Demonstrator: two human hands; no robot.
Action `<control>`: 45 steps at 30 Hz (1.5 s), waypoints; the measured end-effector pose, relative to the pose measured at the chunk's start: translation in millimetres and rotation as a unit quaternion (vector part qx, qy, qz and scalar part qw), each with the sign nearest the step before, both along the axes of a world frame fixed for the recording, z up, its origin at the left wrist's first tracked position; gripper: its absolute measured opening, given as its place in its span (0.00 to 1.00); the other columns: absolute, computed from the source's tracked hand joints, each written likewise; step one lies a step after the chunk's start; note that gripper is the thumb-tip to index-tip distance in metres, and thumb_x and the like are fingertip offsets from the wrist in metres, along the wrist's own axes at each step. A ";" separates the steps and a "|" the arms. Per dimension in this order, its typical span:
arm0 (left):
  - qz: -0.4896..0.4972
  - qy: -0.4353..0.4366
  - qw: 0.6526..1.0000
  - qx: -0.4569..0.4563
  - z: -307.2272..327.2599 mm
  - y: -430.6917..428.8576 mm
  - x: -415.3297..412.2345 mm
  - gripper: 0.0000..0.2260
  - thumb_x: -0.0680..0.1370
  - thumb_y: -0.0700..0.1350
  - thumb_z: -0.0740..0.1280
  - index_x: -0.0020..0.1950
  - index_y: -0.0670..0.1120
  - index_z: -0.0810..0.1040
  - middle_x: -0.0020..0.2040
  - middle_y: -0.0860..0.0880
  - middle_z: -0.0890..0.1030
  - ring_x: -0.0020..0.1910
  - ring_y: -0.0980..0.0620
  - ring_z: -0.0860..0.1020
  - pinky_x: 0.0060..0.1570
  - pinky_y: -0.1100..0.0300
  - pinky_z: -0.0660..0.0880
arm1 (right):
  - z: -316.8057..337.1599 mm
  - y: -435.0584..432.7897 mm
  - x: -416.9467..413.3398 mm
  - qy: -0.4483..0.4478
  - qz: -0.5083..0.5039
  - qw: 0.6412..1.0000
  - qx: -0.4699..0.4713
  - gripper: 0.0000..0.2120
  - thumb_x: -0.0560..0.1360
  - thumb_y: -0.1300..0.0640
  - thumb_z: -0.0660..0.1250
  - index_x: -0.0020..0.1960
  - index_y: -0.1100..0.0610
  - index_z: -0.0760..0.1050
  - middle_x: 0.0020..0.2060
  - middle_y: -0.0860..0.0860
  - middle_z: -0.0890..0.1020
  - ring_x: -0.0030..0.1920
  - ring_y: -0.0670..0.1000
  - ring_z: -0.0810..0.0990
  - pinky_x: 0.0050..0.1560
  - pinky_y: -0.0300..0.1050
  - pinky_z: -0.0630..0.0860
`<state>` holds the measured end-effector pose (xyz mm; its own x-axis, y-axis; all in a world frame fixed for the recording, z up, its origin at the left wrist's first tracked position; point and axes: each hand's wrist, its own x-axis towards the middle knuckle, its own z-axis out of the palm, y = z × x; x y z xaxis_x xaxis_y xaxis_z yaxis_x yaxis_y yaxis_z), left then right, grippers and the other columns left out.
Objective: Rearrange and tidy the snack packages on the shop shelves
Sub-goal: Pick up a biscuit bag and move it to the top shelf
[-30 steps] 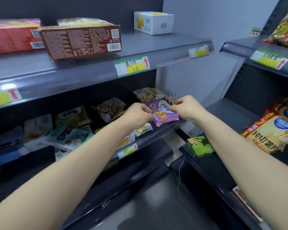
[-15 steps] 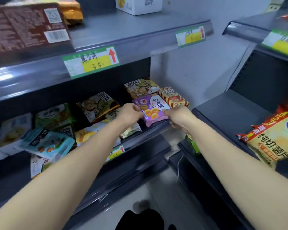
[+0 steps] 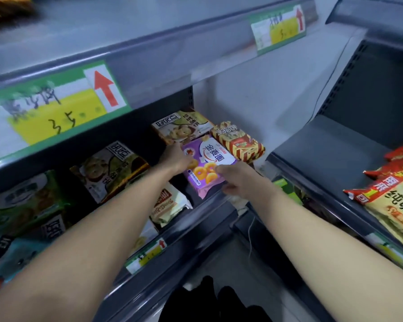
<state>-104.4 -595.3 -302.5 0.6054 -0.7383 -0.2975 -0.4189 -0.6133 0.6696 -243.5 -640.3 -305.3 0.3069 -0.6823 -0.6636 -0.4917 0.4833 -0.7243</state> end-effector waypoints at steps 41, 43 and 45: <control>0.418 0.015 0.896 -0.151 101.7 309.5 -111.7 0.13 0.75 0.41 0.63 0.59 0.39 0.71 0.54 0.42 0.79 0.49 0.44 0.80 0.41 0.55 0.77 | 115.4 234.0 -49.4 -0.192 0.219 0.956 -0.042 0.07 0.75 0.64 0.66 0.42 0.54 0.72 0.47 0.57 0.82 0.49 0.58 0.83 0.54 0.59 0.79; 0.439 0.011 0.885 -0.156 108.3 338.7 -111.7 0.11 0.76 0.42 0.63 0.57 0.41 0.71 0.53 0.43 0.80 0.49 0.45 0.80 0.45 0.52 0.79 | 122.3 259.9 -43.6 -0.200 0.246 0.946 -0.066 0.06 0.74 0.65 0.66 0.45 0.55 0.74 0.48 0.58 0.83 0.52 0.59 0.82 0.54 0.61 0.78; 0.454 -0.003 0.877 -0.160 114.6 367.1 -111.1 0.06 0.76 0.42 0.63 0.51 0.43 0.72 0.50 0.45 0.79 0.48 0.47 0.80 0.43 0.54 0.79 | 128.8 286.6 -34.9 -0.206 0.267 0.939 -0.073 0.08 0.73 0.65 0.66 0.51 0.57 0.74 0.49 0.57 0.83 0.51 0.58 0.82 0.54 0.59 0.79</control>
<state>-215.5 -228.2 -187.8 0.9876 0.0038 -0.1572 0.1400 -0.4772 0.8676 -278.4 -353.6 -176.5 0.8402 -0.4331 -0.3263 -0.3003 0.1295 -0.9450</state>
